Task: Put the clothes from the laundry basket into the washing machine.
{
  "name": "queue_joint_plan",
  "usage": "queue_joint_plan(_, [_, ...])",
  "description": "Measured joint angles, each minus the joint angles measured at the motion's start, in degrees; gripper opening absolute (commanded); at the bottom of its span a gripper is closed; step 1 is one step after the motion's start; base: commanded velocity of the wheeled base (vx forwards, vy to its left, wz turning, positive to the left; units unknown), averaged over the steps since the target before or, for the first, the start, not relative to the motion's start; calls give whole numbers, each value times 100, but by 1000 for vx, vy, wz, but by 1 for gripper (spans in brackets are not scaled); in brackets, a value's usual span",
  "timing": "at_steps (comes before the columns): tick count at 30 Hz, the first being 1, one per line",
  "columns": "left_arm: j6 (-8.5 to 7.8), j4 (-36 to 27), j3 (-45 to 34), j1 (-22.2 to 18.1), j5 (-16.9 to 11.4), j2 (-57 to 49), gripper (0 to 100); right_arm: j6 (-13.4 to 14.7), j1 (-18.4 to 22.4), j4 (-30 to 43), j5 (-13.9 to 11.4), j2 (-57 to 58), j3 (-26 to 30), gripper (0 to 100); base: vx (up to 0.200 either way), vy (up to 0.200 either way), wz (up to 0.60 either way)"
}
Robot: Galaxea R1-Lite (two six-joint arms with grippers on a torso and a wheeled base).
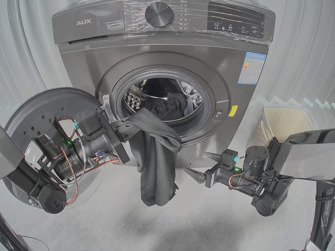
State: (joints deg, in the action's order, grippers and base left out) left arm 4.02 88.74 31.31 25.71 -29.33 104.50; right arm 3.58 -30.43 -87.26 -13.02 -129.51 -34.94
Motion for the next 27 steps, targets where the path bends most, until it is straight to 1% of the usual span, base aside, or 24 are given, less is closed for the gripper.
queue_joint_plan(4, [2,0,-11,15,0,-43,0,-13,50,4,-158,-373,-544,100,0,0,0])
queue_joint_plan(9, [10,-2,-44,44,0,-91,0,-20,113,61,-518,-825,-1280,100,0,0,0])
queue_joint_plan(12, [13,-6,-72,59,-1,-117,0,-17,166,137,-855,-1095,-1743,100,0,0,0])
queue_joint_plan(14, [16,-6,-88,74,-1,-135,0,-11,188,171,-1158,-1261,-2005,100,0,0,0])
queue_joint_plan(16, [16,-11,-101,80,-1,-144,0,-6,194,200,-1297,-1376,-2170,100,0,0,0])
queue_joint_plan(23, [21,-9,-149,91,-4,-155,0,9,177,197,-1328,-1674,-2744,100,0,0,0])
queue_joint_plan(27, [18,-9,-173,94,-1,-155,0,38,140,162,-1356,-1787,-2906,100,0,0,0])
